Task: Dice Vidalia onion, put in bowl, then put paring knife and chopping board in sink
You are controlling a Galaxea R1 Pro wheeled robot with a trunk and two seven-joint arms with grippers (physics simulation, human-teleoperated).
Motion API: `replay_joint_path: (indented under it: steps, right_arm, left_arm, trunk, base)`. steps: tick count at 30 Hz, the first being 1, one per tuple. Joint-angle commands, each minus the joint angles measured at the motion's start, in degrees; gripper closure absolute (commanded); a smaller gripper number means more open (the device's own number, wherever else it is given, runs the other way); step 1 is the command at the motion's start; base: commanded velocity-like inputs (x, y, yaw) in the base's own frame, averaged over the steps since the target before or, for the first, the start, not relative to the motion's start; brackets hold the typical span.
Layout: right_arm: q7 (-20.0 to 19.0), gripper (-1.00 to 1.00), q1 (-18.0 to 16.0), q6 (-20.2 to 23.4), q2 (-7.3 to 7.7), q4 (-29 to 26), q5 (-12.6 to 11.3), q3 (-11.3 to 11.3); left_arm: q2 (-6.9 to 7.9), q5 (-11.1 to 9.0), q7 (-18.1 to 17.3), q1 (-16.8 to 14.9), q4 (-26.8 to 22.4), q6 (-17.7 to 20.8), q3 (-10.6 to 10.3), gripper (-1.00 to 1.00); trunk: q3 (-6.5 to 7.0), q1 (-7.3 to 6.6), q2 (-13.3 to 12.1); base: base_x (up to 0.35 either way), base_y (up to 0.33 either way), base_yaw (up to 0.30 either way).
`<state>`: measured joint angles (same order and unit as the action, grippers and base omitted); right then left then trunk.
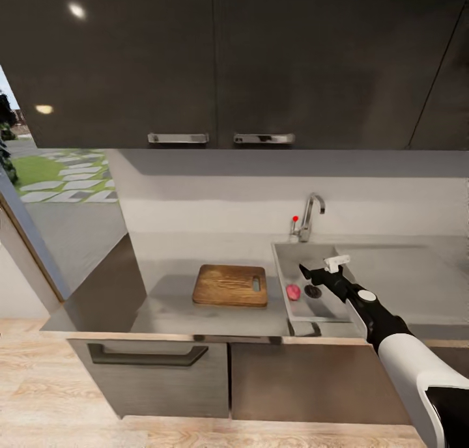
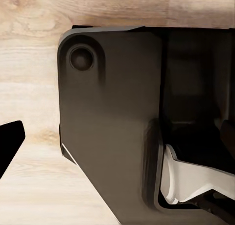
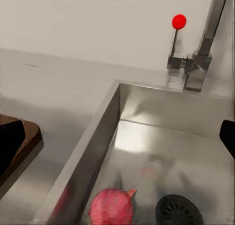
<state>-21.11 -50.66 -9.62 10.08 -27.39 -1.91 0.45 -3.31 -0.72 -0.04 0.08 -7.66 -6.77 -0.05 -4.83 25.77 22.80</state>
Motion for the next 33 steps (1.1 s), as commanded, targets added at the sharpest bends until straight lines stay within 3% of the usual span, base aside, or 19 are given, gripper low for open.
replay_joint_path:
  steps: [1, 3, 6, 7, 12, 15, 16, 24, 25, 26, 33]
  right_arm:
    - [0.0, -1.0, -0.1, -0.1, 0.03, 0.1, -0.2, 0.0]
    - [3.8, -1.0, -0.1, -0.1, 0.03, 0.1, -0.3, 0.0]
    - [5.4, -1.0, -0.1, -0.1, 0.03, 0.1, -0.3, -0.1]
    - [6.3, -1.0, -0.1, 0.0, 0.03, 0.1, -0.3, -0.1]
    - [6.5, -1.0, -0.1, 0.0, 0.03, 0.1, -0.3, 0.0]
    - [6.6, -1.0, -0.1, -0.1, 0.03, 0.1, -0.3, -0.1]
    - [6.6, -1.0, -0.1, -0.1, 0.03, 0.1, -0.3, -0.1]
    - [6.6, -1.0, -0.1, -0.2, 0.03, 0.0, -0.4, -0.1]
    - [6.6, -1.0, -0.1, -0.2, 0.03, 0.0, -0.3, -0.4]
    - [6.6, -1.0, -0.1, -0.2, 0.03, 0.0, -0.3, -0.5]
    - [6.6, -1.0, -0.1, -0.2, 0.03, -0.1, -0.4, -0.6]
  left_arm:
    - [-0.01, -0.1, 0.0, 0.0, -0.1, -0.1, 0.0, -1.0]
    - [-0.02, -0.1, 0.0, 0.0, -0.1, -0.1, -0.1, -1.0]
    - [-0.03, -0.1, 0.0, 0.0, -1.2, -0.1, -0.1, -1.0]
    - [-0.03, 0.0, -0.1, 0.0, -6.6, 0.1, -0.2, -1.0]
    - [0.31, 0.2, 0.0, 0.0, -15.6, 0.4, -0.5, -1.0]
    - [0.76, 0.3, 0.1, 0.0, -23.5, 0.8, -0.5, -1.0]
    - [0.92, 0.3, 0.1, 0.0, -30.4, 2.2, -0.6, -1.0]
    - [1.34, 0.2, -0.1, 0.0, -49.3, 14.0, -0.5, -1.0]
    - [1.37, 0.2, -0.1, 0.0, -55.1, 16.7, -0.5, -1.0]
    - [1.37, 0.2, -0.1, 0.0, -57.9, 18.3, -0.5, -1.0]
    - [1.41, 0.2, -1.9, 0.0, -72.6, 30.0, -0.5, -1.0]
  trunk:
    - [-0.11, 0.02, 0.1]
    - [-0.11, 0.02, 0.1]
    - [-0.11, 0.02, 0.1]
    - [-0.11, 0.02, 0.1]
    - [-0.11, 0.02, 0.1]
    - [-0.11, 0.02, 0.1]
    - [-0.11, 0.02, 0.1]
    - [-0.11, 0.02, 0.1]
    - [-0.11, 0.02, 0.1]
    - [-0.11, 0.02, 0.1]
    - [-0.11, 0.02, 0.1]
  base:
    - [-0.175, -0.018, 0.0]
    - [-0.214, -0.004, 0.0]
    - [-0.206, -0.002, 0.0]
    - [-0.126, 0.0, 0.0]
    - [-0.058, 0.0, 0.0]
    - [-0.014, 0.0, 0.0]
    - [-0.004, 0.0, 0.0]
    - [-0.001, 0.0, 0.0]
    - [0.0, 0.0, 0.0]
    - [0.0, 0.0, 0.0]
    - [0.0, 0.0, 0.0]
